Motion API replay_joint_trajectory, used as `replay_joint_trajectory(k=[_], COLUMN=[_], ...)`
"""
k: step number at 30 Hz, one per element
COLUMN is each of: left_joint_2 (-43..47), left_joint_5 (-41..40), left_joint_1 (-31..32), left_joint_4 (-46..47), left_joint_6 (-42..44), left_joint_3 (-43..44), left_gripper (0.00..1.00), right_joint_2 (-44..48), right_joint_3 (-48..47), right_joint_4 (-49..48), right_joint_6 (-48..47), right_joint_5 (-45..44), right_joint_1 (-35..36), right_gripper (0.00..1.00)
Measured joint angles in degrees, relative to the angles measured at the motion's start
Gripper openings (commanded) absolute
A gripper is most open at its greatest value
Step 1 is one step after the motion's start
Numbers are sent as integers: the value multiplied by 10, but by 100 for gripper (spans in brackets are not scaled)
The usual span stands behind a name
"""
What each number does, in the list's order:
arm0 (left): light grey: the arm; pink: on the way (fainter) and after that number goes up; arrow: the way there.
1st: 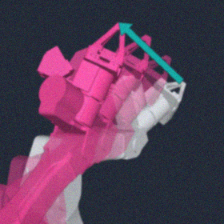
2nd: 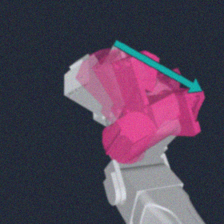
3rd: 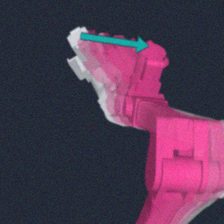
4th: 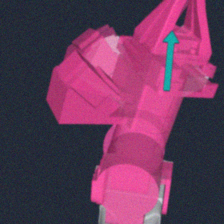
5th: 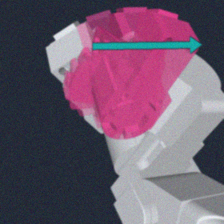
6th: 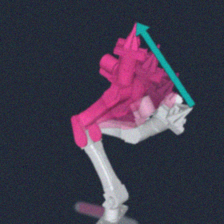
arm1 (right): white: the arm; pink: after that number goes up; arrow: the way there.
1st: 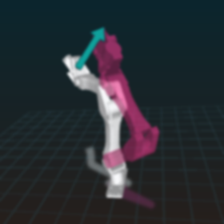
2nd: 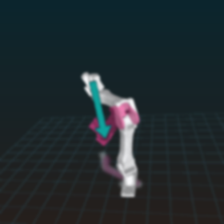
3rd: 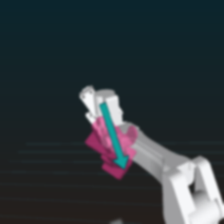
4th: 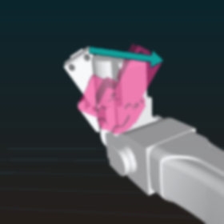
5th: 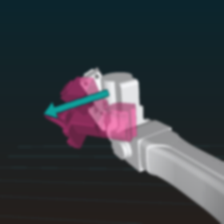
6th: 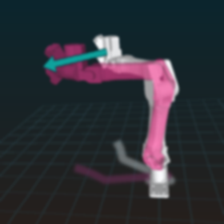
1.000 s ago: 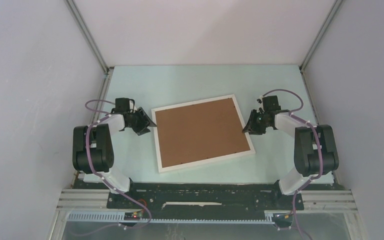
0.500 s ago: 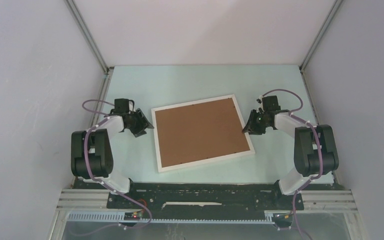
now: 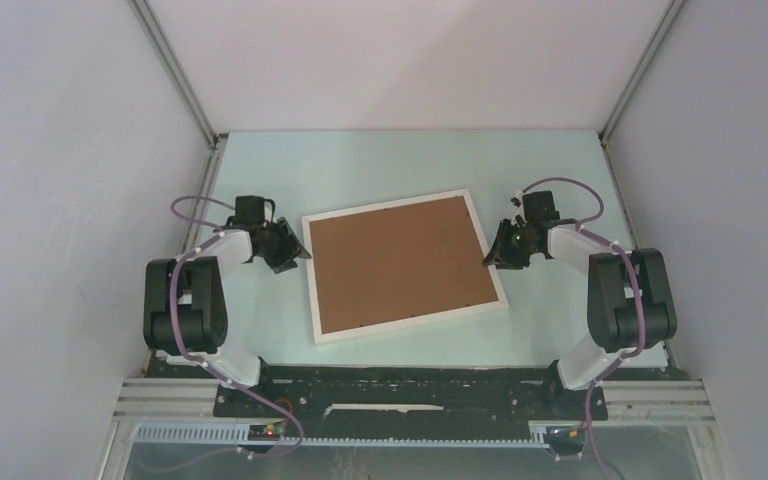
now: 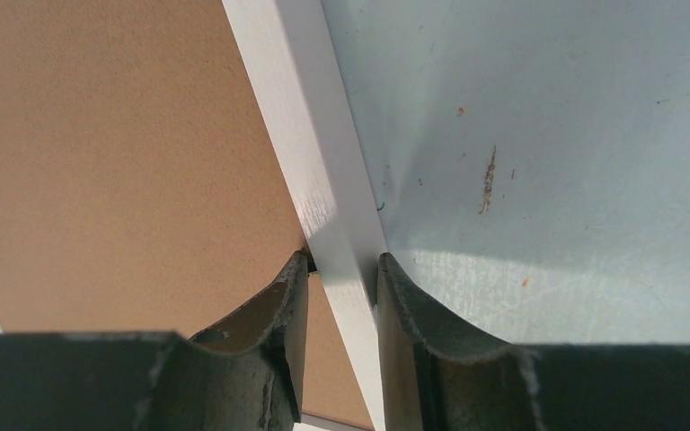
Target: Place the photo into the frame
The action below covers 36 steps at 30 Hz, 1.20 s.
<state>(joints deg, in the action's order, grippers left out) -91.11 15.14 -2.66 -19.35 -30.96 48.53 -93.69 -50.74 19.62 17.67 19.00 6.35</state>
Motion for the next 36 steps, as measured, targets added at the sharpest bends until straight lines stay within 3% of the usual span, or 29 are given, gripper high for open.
replay_joint_trajectory(k=[36], left_joint_2=[-23], left_joint_5=[-18], left_joint_1=[-2], left_joint_4=[-1], left_joint_6=[-7], left_joint_3=[28], left_gripper=[49], right_joint_2=[-3], right_joint_3=[-2], right_joint_4=[1], right_joint_6=[-5], right_joint_5=[6], right_joint_1=[6], right_gripper=[25])
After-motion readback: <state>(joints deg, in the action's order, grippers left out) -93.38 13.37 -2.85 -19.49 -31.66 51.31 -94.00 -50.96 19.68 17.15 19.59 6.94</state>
